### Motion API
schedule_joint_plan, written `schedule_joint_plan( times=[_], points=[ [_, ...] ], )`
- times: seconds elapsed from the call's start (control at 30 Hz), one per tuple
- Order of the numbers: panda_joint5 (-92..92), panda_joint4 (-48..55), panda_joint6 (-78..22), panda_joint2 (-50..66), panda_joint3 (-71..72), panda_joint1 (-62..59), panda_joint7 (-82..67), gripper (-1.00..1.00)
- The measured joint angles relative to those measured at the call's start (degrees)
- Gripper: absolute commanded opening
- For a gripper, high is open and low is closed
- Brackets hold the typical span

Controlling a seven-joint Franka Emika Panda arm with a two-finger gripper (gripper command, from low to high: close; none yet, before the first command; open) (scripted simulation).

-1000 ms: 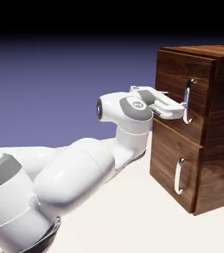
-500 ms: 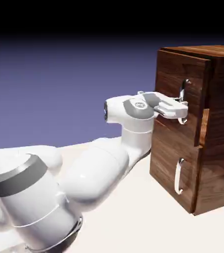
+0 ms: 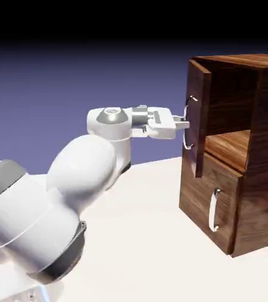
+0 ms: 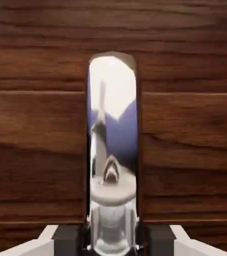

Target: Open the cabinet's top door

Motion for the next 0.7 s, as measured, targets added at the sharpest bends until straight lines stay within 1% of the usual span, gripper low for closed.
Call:
schedule_joint_plan(
  times=[0.2, 0.37, 0.53, 0.7],
  points=[
    [8.5, -0.9, -14.9, 5.2, 5.3, 6.4, 4.8, -1.0],
    [17.5, 1.1, -27.4, 11.6, 8.1, 14.0, 10.4, -1.0],
    [29.2, 6.7, -39.3, 20.7, 8.3, 24.0, 18.3, -1.0],
    [41.6, 15.1, -46.8, 30.8, 5.0, 33.8, 27.0, -1.0]
  ],
)
